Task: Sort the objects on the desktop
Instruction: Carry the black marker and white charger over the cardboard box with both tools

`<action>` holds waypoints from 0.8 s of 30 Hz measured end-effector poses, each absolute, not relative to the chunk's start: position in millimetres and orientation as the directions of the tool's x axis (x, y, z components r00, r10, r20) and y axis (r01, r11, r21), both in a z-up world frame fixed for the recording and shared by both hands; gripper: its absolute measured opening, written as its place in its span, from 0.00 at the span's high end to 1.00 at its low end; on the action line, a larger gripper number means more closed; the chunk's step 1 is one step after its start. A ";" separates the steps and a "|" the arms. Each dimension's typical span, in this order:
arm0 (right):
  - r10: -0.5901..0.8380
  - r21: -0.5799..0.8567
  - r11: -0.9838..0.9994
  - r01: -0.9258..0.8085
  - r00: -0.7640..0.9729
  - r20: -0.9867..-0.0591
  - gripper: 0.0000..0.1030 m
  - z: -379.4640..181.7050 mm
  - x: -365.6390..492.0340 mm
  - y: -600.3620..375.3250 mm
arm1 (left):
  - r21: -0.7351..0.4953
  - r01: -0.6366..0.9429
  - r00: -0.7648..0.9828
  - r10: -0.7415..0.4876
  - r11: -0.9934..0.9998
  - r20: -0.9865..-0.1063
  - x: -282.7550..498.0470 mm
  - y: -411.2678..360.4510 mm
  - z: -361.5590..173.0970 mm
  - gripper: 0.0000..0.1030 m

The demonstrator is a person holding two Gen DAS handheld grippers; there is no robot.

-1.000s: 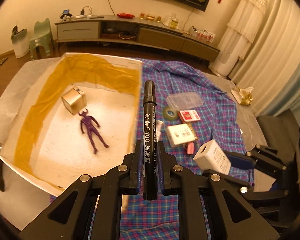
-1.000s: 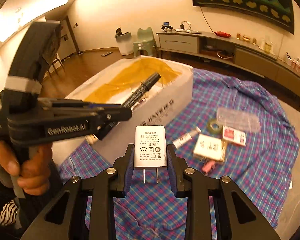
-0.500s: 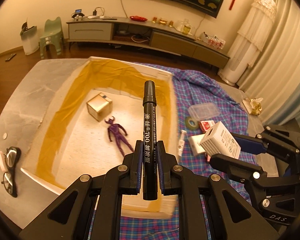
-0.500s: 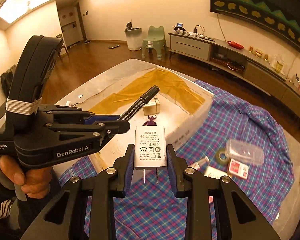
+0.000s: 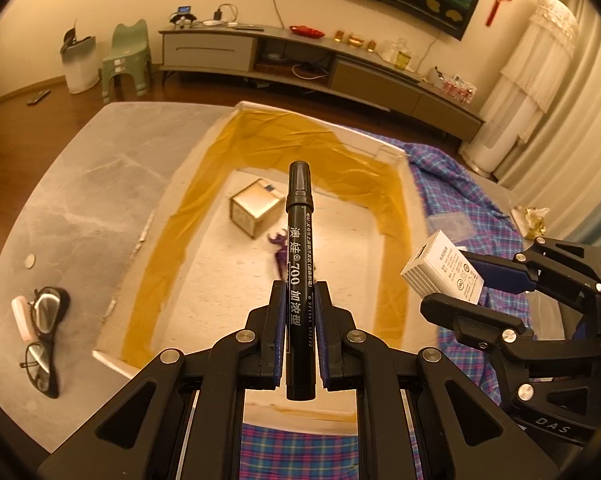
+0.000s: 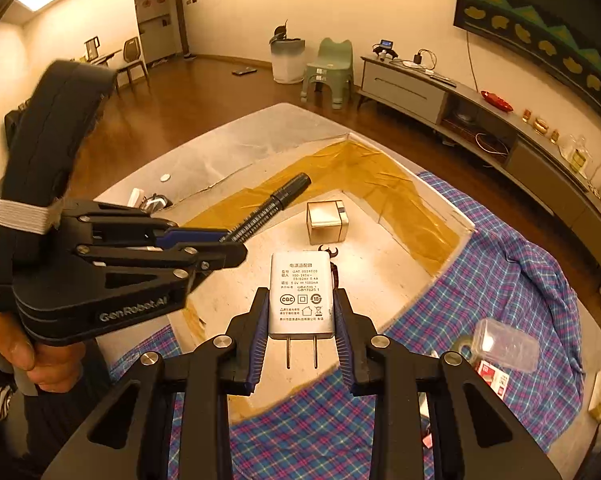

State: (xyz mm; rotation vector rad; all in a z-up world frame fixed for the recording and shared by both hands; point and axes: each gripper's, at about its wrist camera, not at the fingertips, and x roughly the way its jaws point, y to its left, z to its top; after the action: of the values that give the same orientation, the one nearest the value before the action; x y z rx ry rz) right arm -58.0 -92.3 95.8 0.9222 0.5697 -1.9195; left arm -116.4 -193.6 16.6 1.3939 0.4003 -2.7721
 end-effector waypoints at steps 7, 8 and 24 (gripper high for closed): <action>-0.485 -0.058 -0.473 0.879 -0.315 -0.816 0.69 79.6 -65.2 -115.9 | -0.197 0.148 -0.569 0.079 -0.969 -0.818 -123.5 -216.5 6.5 0.87; -0.476 -0.063 -0.471 0.880 -0.314 -0.821 0.69 76.3 -67.3 -118.7 | -0.194 0.151 -0.563 0.077 -0.969 -0.823 -125.4 -219.3 4.6 0.87; -0.310 -0.141 -0.449 0.882 -0.302 -0.902 0.69 27.2 -115.8 -157.8 | -0.141 0.114 -0.453 0.074 -0.983 -0.889 -151.9 -222.9 -29.8 0.87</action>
State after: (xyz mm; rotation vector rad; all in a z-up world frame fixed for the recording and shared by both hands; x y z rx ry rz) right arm -115.8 -157.8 27.2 1.0839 0.8399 -1.8542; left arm -151.9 -222.9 -29.8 1.6311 0.2811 -2.6426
